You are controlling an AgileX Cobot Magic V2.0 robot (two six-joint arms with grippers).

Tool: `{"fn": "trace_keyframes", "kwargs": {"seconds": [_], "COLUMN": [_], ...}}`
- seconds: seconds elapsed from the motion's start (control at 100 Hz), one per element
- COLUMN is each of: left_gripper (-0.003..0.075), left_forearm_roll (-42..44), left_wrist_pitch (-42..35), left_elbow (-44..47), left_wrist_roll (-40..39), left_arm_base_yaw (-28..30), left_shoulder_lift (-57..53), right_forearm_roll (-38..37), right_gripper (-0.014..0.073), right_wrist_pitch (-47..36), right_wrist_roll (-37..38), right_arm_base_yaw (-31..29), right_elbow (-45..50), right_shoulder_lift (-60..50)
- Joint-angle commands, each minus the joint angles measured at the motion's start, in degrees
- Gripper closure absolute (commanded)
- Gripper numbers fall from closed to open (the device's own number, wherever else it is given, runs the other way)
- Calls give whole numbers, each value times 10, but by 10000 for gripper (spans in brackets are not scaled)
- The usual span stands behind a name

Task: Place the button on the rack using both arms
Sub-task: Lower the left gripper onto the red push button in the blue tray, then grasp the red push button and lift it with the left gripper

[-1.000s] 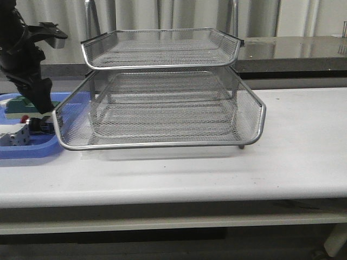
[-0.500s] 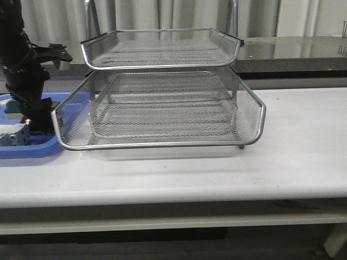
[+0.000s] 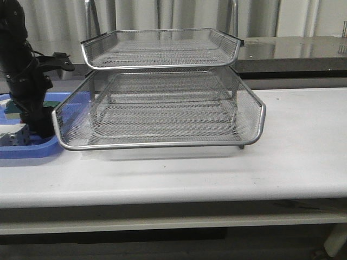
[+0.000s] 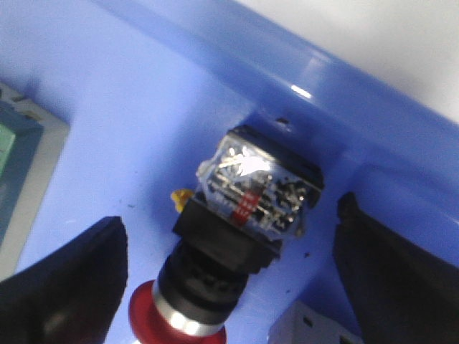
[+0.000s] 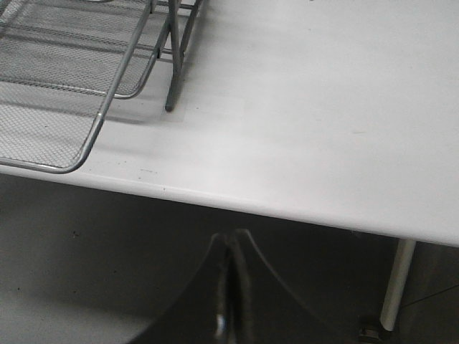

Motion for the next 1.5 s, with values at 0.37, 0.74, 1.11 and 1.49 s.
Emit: {"fn": "trace_keyframes", "kwargs": {"seconds": [0.37,0.74,1.11,1.49], "left_gripper": [187,717,716,716], "left_forearm_roll": [-12,-14,-14,-13], "left_wrist_pitch": [-26,-22,124,204], "left_elbow": [-18,-20,-152,-266], "left_wrist_roll": [9,9,-49,-150], "left_arm_base_yaw": [-1,-1,-1,-1], "left_shoulder_lift": [-20,-20,-20,-44], "right_forearm_roll": [-2,-2,-2,-2], "right_gripper": [662,662,662,662], "right_wrist_pitch": [-32,-32,-32,-32], "right_wrist_roll": [0,0,0,0], "right_arm_base_yaw": [1,1,1,1], "right_elbow": [-20,-20,-20,-20], "right_shoulder_lift": [0,0,0,0]}}
